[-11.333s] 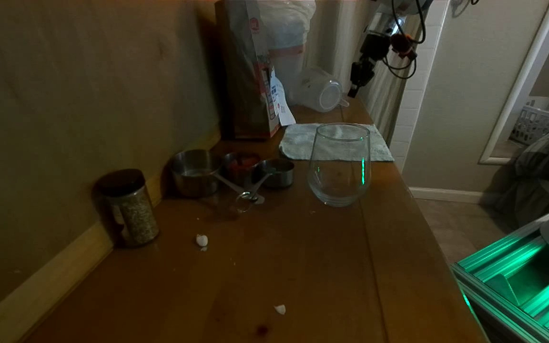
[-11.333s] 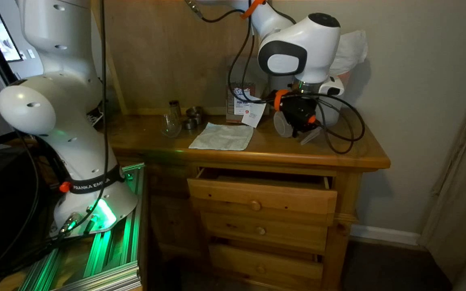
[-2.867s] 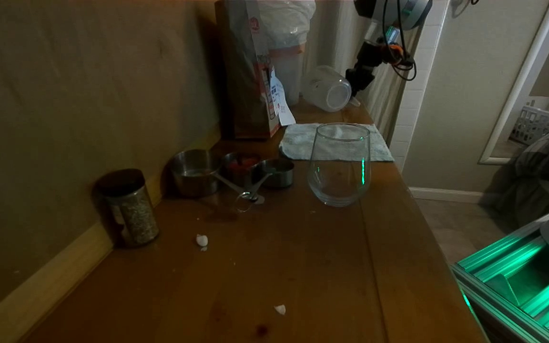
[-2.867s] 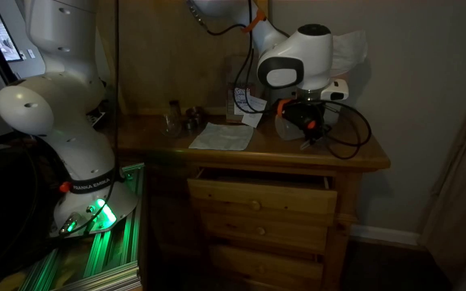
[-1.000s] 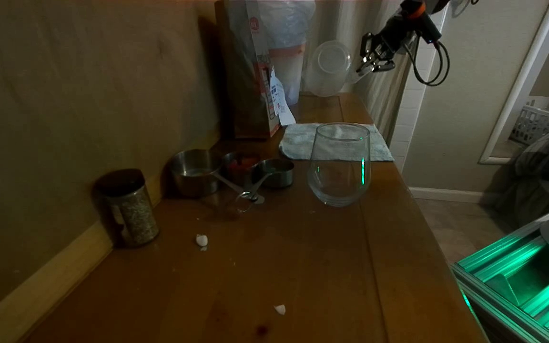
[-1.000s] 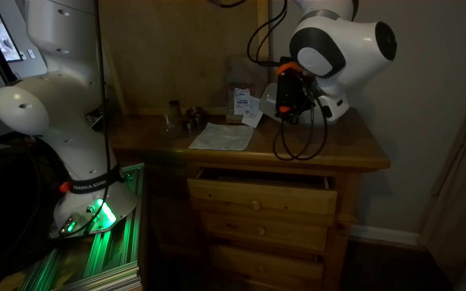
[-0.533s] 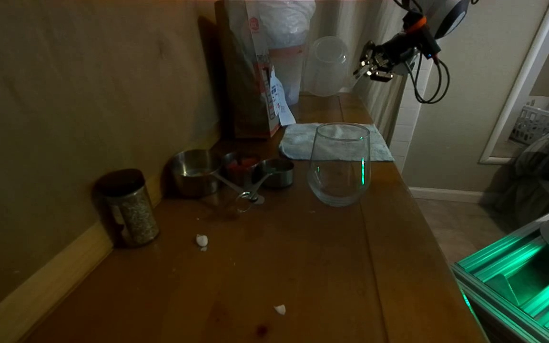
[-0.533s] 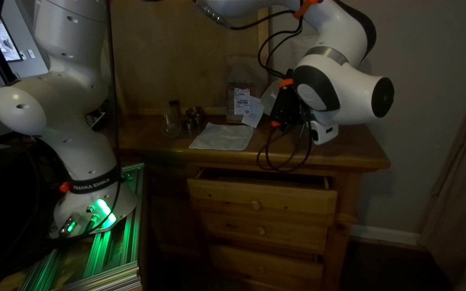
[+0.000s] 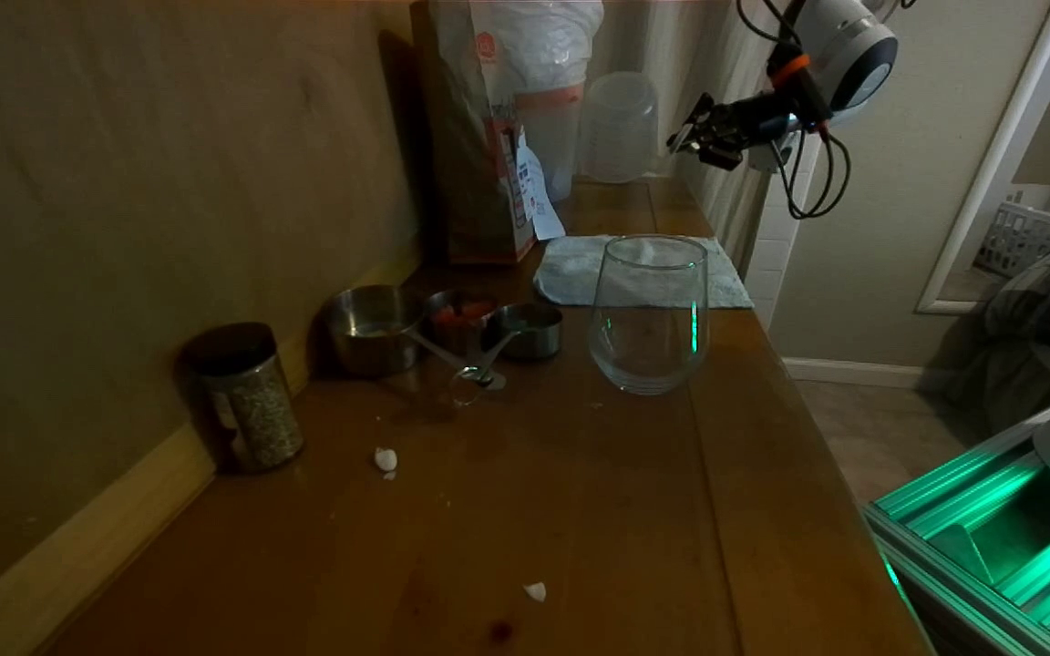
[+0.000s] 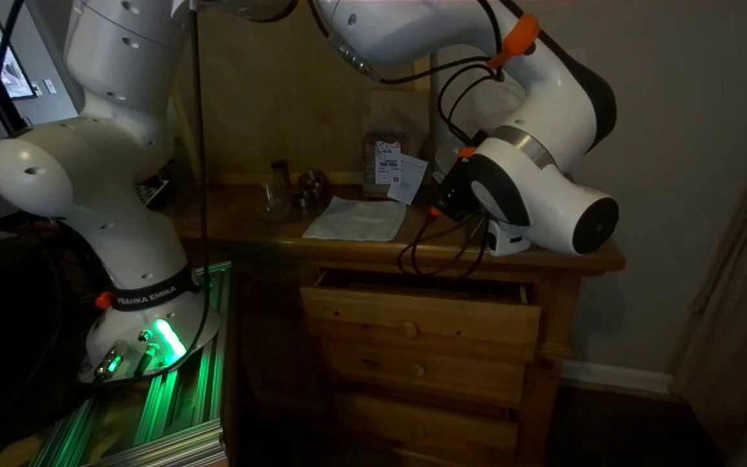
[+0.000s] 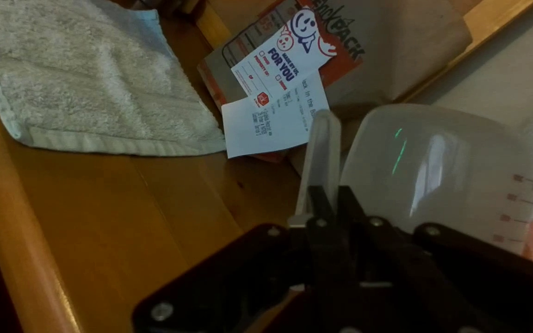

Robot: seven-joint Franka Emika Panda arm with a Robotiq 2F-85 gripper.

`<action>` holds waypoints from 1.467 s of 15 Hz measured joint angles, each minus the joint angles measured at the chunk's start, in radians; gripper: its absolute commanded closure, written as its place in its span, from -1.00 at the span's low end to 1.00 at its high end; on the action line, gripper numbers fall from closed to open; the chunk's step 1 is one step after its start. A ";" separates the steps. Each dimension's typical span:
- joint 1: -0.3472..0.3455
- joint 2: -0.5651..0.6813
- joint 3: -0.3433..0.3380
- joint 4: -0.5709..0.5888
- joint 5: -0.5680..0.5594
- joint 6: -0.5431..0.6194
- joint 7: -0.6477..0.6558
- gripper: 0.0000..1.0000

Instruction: Turn the plastic jar over

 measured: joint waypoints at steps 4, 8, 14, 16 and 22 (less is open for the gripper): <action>0.000 0.018 -0.012 0.000 0.037 -0.010 0.046 0.90; 0.000 0.034 -0.027 0.001 0.064 -0.031 0.084 0.90; -0.001 0.073 -0.045 0.021 0.064 -0.053 0.167 0.79; -0.001 0.085 -0.047 0.031 0.064 -0.060 0.192 0.53; -0.001 0.104 -0.050 0.054 0.065 -0.077 0.247 -0.43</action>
